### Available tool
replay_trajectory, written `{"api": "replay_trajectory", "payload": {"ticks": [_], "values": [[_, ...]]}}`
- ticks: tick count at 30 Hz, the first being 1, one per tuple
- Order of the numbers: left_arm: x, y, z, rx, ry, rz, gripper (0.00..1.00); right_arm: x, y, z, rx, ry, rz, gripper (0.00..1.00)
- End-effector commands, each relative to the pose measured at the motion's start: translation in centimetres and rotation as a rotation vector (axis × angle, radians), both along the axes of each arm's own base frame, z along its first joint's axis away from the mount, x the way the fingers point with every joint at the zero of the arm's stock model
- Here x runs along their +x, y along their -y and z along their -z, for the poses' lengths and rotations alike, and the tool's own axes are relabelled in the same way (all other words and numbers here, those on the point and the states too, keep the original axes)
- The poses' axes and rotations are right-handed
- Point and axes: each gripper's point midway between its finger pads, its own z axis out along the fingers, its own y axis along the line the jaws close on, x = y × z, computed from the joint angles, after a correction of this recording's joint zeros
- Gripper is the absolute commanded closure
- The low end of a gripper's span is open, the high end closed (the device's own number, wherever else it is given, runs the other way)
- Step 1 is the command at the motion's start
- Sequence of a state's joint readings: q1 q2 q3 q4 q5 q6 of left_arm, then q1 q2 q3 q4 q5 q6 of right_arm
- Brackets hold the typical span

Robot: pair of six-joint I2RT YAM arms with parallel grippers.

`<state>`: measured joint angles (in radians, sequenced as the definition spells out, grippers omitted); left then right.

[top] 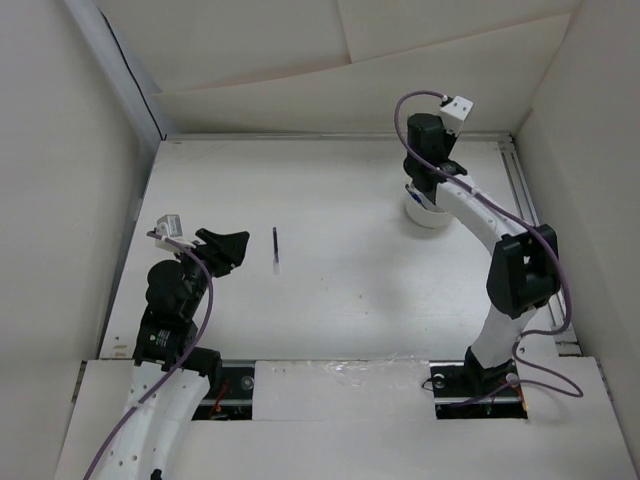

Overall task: Sort the stationery into containers
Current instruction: Place the pen in the storage box.

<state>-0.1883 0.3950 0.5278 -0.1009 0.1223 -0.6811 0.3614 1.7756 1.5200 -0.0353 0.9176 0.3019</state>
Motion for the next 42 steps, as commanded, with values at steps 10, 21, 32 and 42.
{"api": "replay_trajectory", "payload": {"ticks": [10,21,32,42], "values": [[0.1,0.2,-1.0,-0.007,0.051,0.010,0.47,-0.7,3.2,-0.5,-0.252,0.084,0.190,1.00],[0.2,0.2,-1.3,-0.009,0.060,0.010,0.47,-1.2,1.3,1.8,-0.403,0.079,0.206,1.00],[0.3,0.2,-1.1,-0.007,0.051,0.010,0.47,-1.3,0.2,3.3,-0.448,0.068,0.223,1.00],[0.3,0.2,-1.3,-0.009,0.060,0.010,0.47,-2.0,-0.8,5.2,-0.440,0.053,0.243,0.87]]}}
